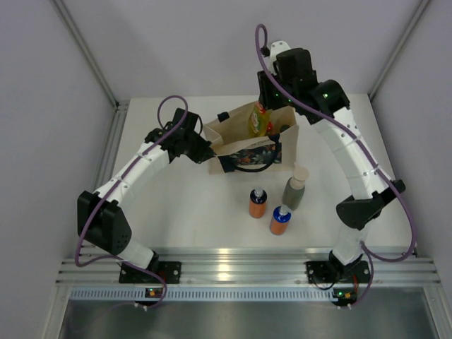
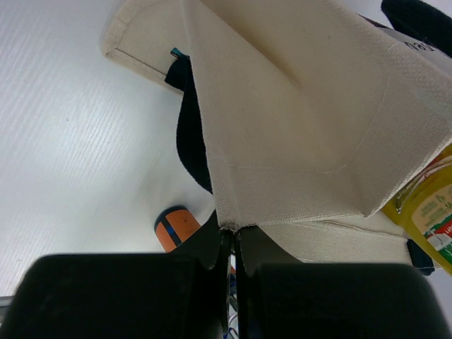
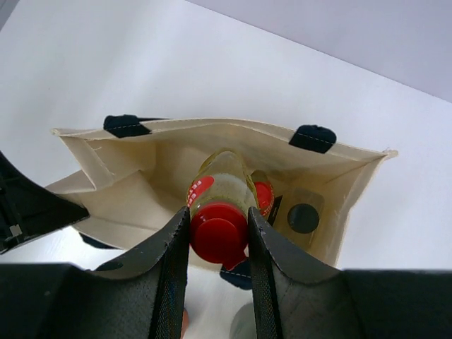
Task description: Take the personal care products out of the canvas bag
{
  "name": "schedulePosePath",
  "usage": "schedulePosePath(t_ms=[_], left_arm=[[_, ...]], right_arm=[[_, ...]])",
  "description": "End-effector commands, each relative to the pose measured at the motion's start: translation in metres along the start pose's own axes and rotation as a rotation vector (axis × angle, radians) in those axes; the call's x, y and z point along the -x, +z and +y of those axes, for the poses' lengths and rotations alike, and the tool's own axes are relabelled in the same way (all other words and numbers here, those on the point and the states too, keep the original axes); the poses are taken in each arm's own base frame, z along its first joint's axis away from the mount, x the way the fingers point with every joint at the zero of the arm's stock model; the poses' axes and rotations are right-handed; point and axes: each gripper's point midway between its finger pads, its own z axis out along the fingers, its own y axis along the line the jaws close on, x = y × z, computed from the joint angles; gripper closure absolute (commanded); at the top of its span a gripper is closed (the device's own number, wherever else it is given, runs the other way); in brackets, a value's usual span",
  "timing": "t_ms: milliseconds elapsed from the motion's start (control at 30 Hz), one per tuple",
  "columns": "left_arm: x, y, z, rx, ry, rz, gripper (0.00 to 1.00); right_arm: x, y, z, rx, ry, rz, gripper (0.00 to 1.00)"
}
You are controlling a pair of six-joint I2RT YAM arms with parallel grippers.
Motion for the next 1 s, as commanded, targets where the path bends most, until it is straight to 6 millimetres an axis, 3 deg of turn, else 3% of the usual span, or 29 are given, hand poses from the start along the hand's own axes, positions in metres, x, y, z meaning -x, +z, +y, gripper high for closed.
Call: schedulePosePath(t_ms=[0,733,967], left_arm=[[-0.018,0.002,0.002,0.007,0.004,0.087,1.00],[-0.018,0.007,0.006,0.021,0.006,0.088,1.00],[-0.018,0.006,0.006,0.021,0.006,0.088,1.00]], right_arm=[[0.065,-0.071,-0.006,0.004,0.028,-0.245,1.00],[0.096,-0.160,-0.034,-0.068,0.072,-0.426,1.00],[0.090,-0.169,-0.047,-0.128,0.071,-0.421,1.00]])
